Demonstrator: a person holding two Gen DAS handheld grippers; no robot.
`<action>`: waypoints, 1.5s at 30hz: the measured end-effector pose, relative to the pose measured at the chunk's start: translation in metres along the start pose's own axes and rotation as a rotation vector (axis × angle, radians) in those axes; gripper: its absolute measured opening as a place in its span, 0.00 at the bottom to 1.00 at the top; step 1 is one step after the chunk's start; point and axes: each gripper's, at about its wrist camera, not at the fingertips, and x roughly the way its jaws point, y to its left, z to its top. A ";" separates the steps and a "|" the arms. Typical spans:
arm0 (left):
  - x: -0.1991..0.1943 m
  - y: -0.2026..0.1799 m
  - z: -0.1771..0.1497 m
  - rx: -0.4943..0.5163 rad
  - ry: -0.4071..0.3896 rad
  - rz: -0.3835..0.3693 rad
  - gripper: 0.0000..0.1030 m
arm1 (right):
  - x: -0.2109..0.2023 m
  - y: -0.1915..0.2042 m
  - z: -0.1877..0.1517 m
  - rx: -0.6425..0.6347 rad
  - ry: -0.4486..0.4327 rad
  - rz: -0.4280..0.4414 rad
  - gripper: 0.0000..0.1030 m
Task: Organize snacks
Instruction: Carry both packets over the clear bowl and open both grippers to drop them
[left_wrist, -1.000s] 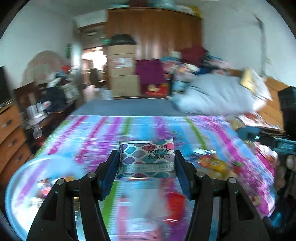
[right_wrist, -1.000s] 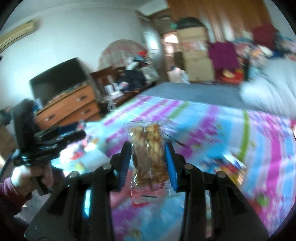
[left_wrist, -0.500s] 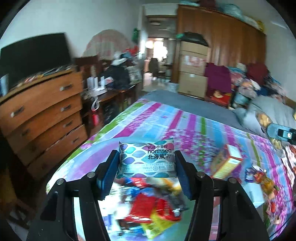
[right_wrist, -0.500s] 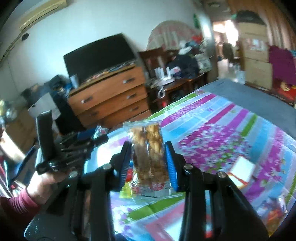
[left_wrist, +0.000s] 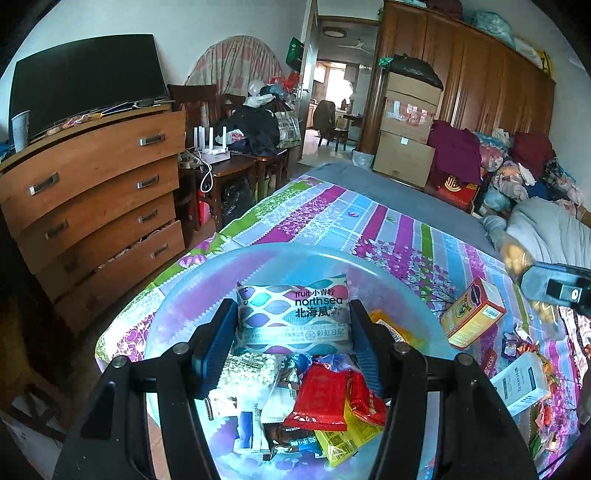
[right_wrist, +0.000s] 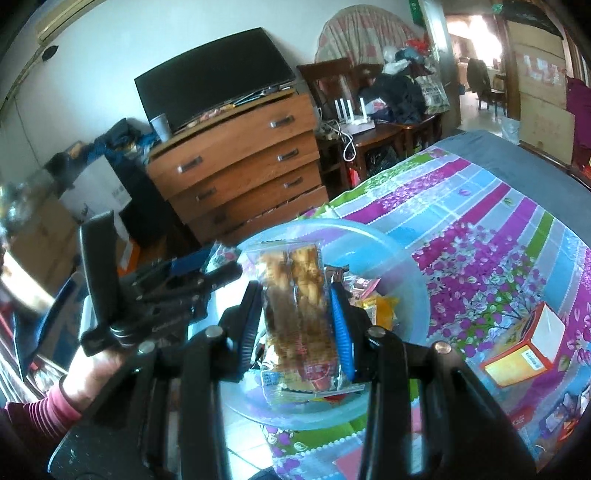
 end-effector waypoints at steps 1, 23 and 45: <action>0.000 0.000 0.000 -0.001 0.002 0.001 0.60 | 0.002 0.000 0.000 0.002 0.003 0.000 0.36; 0.016 0.011 -0.003 -0.013 0.029 0.030 0.71 | 0.023 0.012 -0.002 -0.014 0.035 -0.001 0.41; -0.013 -0.030 -0.019 0.039 -0.039 0.076 0.75 | -0.095 0.037 -0.093 -0.080 -0.204 -0.060 0.61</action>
